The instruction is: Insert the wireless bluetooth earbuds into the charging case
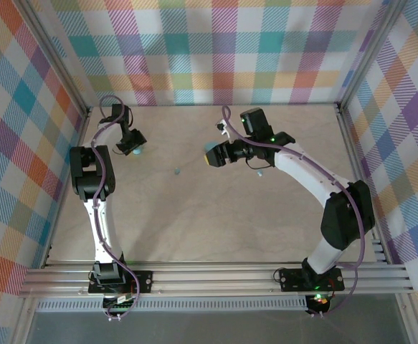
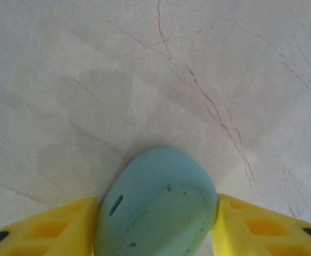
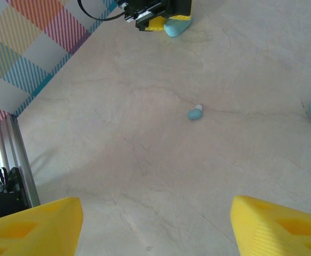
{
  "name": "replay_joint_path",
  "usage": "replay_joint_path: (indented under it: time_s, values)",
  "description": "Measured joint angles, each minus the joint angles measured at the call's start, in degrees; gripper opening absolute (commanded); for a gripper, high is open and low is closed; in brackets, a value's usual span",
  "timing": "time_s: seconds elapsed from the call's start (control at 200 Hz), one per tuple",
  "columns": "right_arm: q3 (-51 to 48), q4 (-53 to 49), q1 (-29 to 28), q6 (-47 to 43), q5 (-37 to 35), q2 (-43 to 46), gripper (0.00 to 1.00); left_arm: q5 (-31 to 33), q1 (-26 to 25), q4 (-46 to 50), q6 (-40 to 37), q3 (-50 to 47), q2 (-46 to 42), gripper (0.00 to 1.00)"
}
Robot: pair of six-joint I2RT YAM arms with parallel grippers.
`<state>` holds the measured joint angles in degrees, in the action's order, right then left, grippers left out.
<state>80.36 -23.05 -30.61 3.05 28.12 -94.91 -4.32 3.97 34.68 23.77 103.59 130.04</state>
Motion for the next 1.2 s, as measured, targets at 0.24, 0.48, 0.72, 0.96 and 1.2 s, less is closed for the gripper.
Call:
replay_joint_path:
  time_s: [0.24, 0.48, 0.72, 0.96, 1.2]
  values:
    - [-0.24, 2.16, 1.51, 4.42, 0.92, -0.22, 0.75, -4.76, 0.11, -2.21, -1.33, -4.7, -2.82, 0.3]
    - [-8.04, 11.26, 2.08, 14.73, 0.87, -0.09, 0.75, -13.42, -0.04, -6.97, 2.14, -17.42, -13.35, 0.28]
    - [-18.67, 25.55, -4.28, 26.21, -5.09, -0.09, 0.75, -18.51, -4.15, -17.18, 15.96, -32.54, -29.55, 0.27]
    - [-21.53, 41.05, -13.86, 32.28, -13.51, -3.3, 0.74, -19.15, -13.62, -21.81, 30.64, -40.89, -41.13, 0.26]
    - [-21.53, 50.18, -14.62, 35.21, -17.77, -6.84, 0.72, -17.81, -16.33, -21.79, 38.71, -44.98, -52.43, 0.25]
